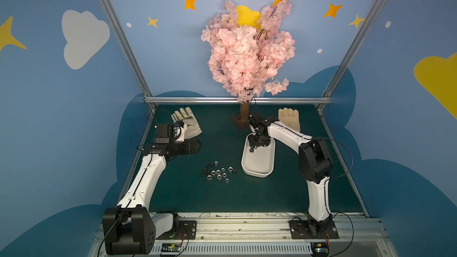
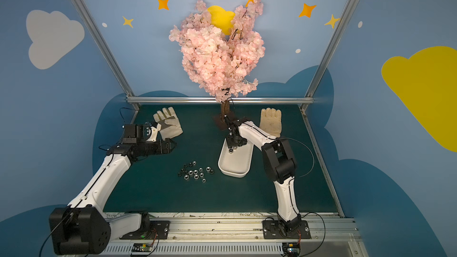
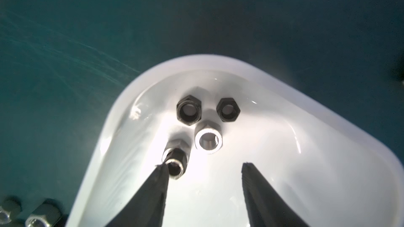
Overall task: Put the nuts on the desktop into the storage box
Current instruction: Place the nut in the storage box, then pick up the nut from the center of the board.
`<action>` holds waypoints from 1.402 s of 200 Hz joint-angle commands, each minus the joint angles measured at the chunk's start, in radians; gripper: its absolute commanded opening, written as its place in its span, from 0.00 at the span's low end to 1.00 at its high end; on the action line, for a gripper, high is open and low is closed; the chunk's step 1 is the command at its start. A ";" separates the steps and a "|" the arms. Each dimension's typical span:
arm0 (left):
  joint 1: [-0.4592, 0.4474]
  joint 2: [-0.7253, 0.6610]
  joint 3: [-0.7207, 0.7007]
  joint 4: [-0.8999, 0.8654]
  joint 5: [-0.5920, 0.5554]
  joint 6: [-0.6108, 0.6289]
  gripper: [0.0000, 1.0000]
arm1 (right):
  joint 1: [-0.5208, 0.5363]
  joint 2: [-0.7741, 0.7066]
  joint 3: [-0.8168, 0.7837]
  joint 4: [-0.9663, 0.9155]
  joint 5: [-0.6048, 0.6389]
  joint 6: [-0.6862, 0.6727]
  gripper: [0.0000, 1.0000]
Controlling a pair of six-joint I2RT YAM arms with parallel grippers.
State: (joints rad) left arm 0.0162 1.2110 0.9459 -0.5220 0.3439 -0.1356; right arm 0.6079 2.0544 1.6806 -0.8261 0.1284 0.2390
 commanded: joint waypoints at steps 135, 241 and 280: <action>-0.017 -0.019 -0.010 0.010 -0.028 0.004 1.00 | 0.336 0.035 0.161 -0.080 -0.046 -0.089 0.65; -0.017 -0.027 -0.012 0.008 -0.044 0.005 1.00 | 0.402 0.276 0.320 -0.109 -0.093 -0.119 0.65; -0.017 -0.027 -0.012 0.010 -0.044 0.005 1.00 | 0.408 0.331 0.375 -0.108 -0.090 -0.120 0.65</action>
State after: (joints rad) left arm -0.0006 1.1999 0.9455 -0.5156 0.3019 -0.1360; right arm 1.0061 2.3489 2.0010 -0.9089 0.0425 0.1257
